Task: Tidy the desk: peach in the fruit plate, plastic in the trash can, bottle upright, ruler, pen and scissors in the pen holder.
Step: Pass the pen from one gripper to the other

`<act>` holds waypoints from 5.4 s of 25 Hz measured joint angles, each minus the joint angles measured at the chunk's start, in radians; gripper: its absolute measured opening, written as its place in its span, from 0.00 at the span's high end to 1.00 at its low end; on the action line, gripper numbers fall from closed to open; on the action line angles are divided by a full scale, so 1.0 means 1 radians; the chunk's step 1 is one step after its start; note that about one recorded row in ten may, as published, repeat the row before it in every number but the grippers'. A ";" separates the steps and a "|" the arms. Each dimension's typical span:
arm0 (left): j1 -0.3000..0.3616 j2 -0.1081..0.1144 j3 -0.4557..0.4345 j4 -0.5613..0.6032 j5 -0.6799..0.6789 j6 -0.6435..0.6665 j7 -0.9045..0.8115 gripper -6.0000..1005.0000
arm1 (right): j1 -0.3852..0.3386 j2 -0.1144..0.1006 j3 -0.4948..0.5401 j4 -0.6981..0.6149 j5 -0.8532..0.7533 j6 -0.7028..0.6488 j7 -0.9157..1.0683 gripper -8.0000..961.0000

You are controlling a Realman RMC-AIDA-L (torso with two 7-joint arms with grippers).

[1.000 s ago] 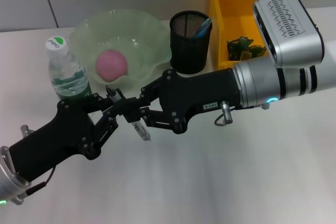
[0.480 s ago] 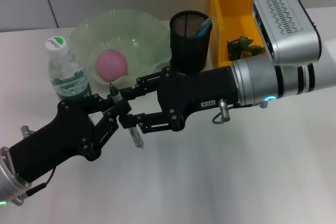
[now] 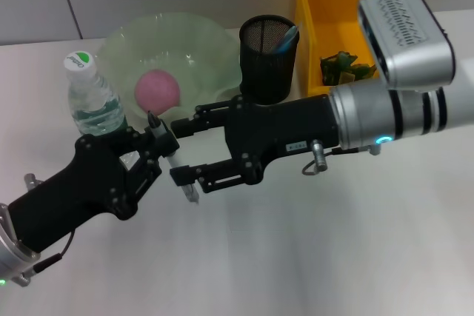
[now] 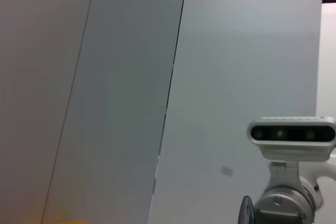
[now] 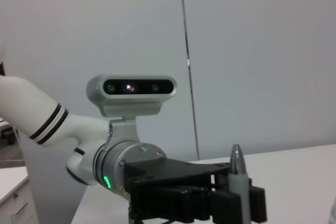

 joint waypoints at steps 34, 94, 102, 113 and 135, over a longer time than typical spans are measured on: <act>-0.044 -0.008 0.049 -0.143 -0.356 0.136 -0.349 0.85 | -0.267 0.000 0.012 0.177 0.262 -0.102 -0.538 0.28; -0.165 -0.008 0.046 -0.260 -0.517 0.095 -0.609 0.85 | -0.031 0.009 0.629 0.820 0.012 -0.088 -1.549 0.29; -0.168 -0.008 0.045 -0.261 -0.517 0.095 -0.632 0.85 | -0.016 0.009 0.671 0.826 0.003 -0.074 -1.566 0.29; -0.176 -0.008 0.045 -0.261 -0.517 0.094 -0.651 0.85 | 0.006 0.009 0.763 0.865 -0.064 -0.032 -1.650 0.34; -0.177 -0.008 0.046 -0.270 -0.517 0.101 -0.671 0.85 | 0.007 0.009 0.848 0.883 -0.143 -0.002 -1.673 0.51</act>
